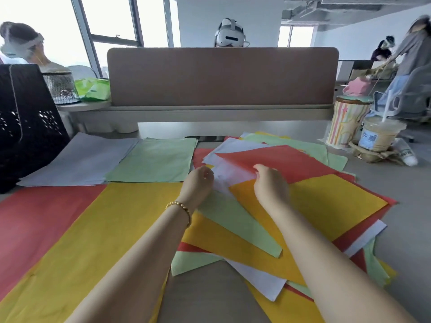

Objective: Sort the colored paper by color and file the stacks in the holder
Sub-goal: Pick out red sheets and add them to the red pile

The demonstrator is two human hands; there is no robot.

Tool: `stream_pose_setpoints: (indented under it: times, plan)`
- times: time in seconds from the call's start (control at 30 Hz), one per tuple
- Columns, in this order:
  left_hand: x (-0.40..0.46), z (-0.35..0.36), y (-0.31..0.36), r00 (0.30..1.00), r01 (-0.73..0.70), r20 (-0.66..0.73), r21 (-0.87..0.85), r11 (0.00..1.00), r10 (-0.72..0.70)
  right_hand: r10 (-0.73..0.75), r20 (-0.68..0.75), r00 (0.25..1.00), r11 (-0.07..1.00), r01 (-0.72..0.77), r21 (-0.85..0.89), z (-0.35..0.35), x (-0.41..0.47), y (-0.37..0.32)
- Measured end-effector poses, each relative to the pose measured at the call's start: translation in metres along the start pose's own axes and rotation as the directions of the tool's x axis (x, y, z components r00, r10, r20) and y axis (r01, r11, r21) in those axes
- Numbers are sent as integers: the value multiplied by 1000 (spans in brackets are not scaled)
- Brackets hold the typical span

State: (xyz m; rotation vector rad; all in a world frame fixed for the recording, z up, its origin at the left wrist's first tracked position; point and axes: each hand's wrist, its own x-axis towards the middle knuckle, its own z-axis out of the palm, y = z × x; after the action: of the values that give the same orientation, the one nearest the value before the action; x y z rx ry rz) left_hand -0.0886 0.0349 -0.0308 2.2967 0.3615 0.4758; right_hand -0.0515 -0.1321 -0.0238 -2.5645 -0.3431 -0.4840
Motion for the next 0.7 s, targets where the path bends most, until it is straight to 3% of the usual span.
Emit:
stream_pose_setpoints:
  times: [0.07,0.13,0.23,0.3,0.43,0.57,0.63,0.7]
  plan:
    - [4,-8,1,985,157,-1,-419,894,-174,-99,-91,991,967,118,226,-3,1,-7]
    - [4,-23,1,937,299,73,-678,672,-343,-167,-46,985,869,169,464,-14,-4,-21]
    - [-2,-51,-9,878,431,273,-808,402,-394,-295,243,924,760,73,646,-29,-13,-34]
    - [-8,-72,-27,850,494,360,-798,345,-385,-314,384,869,796,21,604,-33,-18,-32]
    - [-30,-106,-53,785,609,494,-500,616,-374,-312,553,773,875,7,484,-32,-29,-31]
    - [-45,-114,-39,841,456,426,-221,862,-335,-458,543,704,744,-31,667,-38,-37,-36]
    - [-45,-111,-32,903,351,291,-73,934,-317,-375,481,793,650,-145,746,-32,-38,-38]
    - [-41,-109,-31,950,280,144,-9,960,-276,-131,391,911,694,-197,693,-19,-37,-40]
